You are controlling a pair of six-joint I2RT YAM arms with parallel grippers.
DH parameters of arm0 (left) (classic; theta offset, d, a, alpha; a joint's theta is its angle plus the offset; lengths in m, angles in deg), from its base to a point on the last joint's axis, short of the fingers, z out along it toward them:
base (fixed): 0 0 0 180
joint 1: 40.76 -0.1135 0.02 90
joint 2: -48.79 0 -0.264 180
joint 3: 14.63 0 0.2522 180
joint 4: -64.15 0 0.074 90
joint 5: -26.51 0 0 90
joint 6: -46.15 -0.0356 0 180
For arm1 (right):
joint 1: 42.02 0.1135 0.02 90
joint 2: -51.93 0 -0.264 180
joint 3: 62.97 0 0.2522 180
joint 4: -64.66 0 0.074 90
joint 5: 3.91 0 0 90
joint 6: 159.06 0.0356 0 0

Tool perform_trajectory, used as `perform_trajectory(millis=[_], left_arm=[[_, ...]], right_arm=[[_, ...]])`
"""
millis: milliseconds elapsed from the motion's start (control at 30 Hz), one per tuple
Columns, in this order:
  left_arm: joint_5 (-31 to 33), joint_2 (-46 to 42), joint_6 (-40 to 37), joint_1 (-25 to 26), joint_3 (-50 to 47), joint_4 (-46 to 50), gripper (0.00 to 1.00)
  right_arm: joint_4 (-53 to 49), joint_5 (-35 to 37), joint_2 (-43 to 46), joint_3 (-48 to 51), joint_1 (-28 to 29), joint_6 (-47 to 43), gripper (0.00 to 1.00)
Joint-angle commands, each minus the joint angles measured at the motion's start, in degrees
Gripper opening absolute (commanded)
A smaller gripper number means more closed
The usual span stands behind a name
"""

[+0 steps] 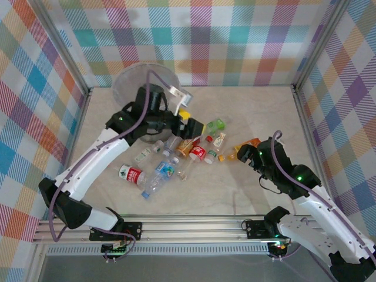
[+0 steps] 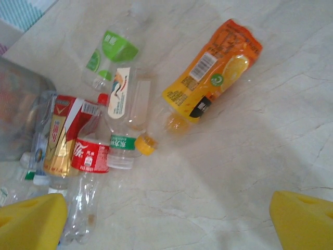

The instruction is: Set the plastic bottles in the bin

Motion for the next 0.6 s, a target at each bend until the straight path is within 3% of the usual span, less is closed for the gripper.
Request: perform_trajectory(millis=[0, 167, 333, 567], left_arm=[[0.8, -2.97, 0.07, 4.0, -3.56, -4.56, 1.0], [7.87, -6.35, 2.79, 8.81, -12.46, -11.98, 1.0], [15.59, -8.13, 2.35, 13.32, -15.23, -12.8, 1.0], [24.82, -10.96, 2.51, 15.7, -19.44, -15.12, 1.0]], right_arm=[[-1.22, 2.06, -1.6, -2.45, -1.33, 2.38, 1.0], [1.98, -1.94, -5.32, -2.45, -4.64, 1.64, 1.0], [5.85, -6.85, -9.26, -1.35, -9.6, 2.09, 0.99], [13.7, -13.26, -15.05, 2.11, -15.76, 4.73, 0.89]])
